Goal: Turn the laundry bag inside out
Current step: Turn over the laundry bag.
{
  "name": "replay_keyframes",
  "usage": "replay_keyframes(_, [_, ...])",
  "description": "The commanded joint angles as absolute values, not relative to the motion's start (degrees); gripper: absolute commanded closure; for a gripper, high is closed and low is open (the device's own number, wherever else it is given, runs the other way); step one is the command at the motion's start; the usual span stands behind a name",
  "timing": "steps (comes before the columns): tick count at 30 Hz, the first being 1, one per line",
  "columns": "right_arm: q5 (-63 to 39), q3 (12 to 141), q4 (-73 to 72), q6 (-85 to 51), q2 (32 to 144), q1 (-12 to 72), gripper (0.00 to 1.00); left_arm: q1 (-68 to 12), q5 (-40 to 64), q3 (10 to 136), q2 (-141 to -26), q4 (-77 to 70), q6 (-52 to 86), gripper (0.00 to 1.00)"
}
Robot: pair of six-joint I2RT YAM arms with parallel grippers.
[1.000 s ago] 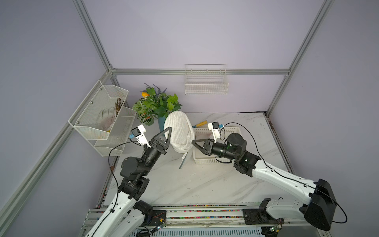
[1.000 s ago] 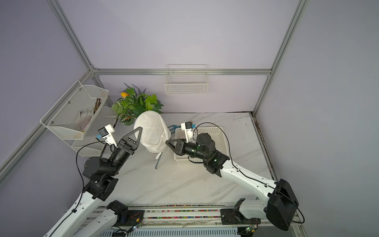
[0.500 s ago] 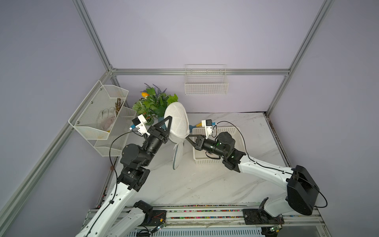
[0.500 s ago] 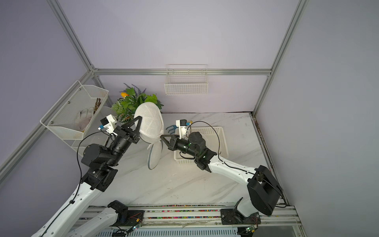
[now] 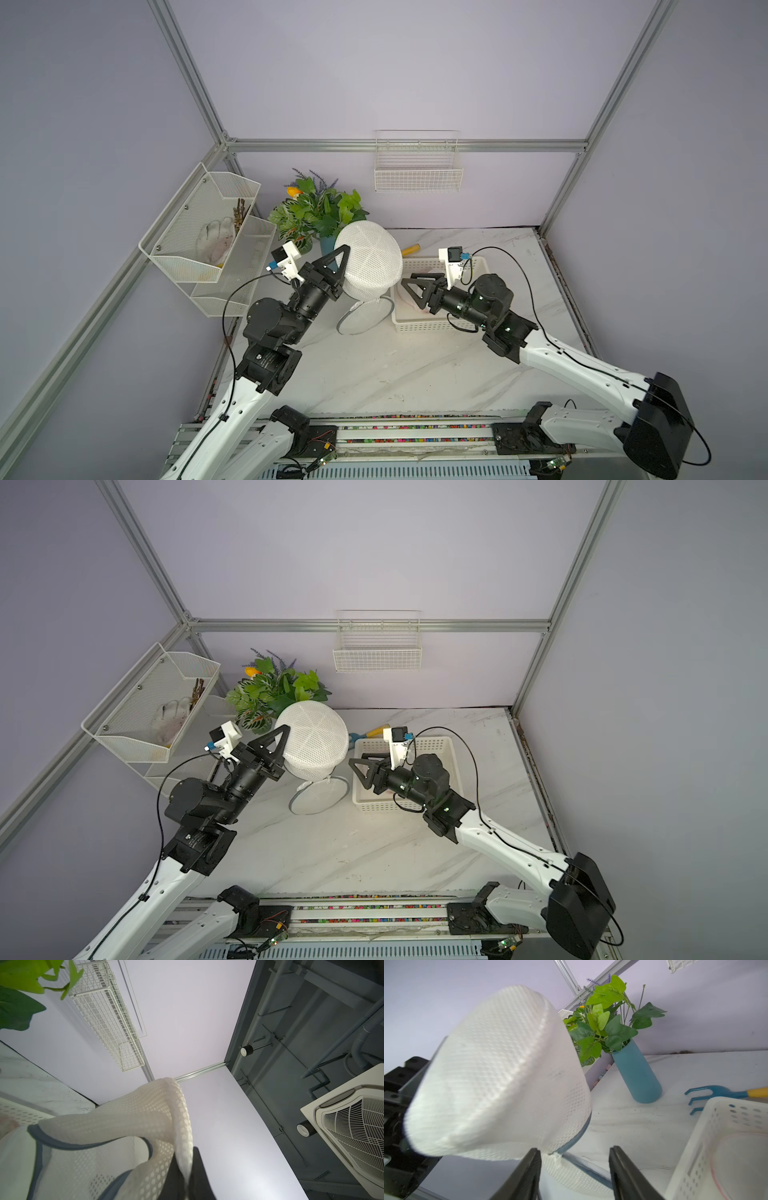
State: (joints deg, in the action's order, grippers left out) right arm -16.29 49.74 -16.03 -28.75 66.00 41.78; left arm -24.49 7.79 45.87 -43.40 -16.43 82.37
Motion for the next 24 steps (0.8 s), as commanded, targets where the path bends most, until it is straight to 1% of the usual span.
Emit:
replay_keyframes(1, [-18.45,51.01,0.68,-14.86,61.42,42.01,0.41,-24.26,10.31,43.96,-43.27,-21.58,79.26,1.0])
replay_keyframes(4, [-18.07,52.95,5.33,-9.86,59.01,42.01,0.4,-24.25,12.12,44.58,-44.05,-20.95,79.24,1.0])
replay_keyframes(7, [-16.62,53.53,3.42,-1.38,57.47,42.57,0.41,-24.26,12.61,45.72,-44.68,-17.57,80.41,1.0])
replay_keyframes(10, [-14.69,52.17,-2.29,9.23,57.03,43.26,0.4,-24.26,12.6,47.44,-45.42,-13.91,82.02,1.0])
replay_keyframes(13, [-8.28,48.3,-11.31,18.02,57.94,43.42,0.39,-24.26,12.06,49.15,-46.2,-8.86,84.91,1.0])
replay_keyframes(14, [-7.7,46.46,-15.37,20.91,58.25,43.42,0.39,-24.26,12.03,49.47,-46.6,-7.63,86.49,1.0])
replay_keyframes(16, [-11.03,43.63,-21.58,27.32,59.07,43.42,0.39,-24.26,12.63,49.42,-47.52,-7.23,89.84,1.0])
replay_keyframes(19, [-12.36,43.02,-26.57,30.59,62.0,43.75,0.39,-24.26,14.42,49.59,-48.81,-6.75,93.54,1.0])
replay_keyframes(22, [-11.06,43.52,-30.11,33.11,64.46,45.09,0.4,-24.25,15.04,50.33,-49.2,-5.14,94.64,1.0])
replay_keyframes(24, [-9.78,43.84,-33.3,33.82,65.58,45.82,0.47,-24.24,15.03,50.45,-48.94,-4.15,95.05,1.0])
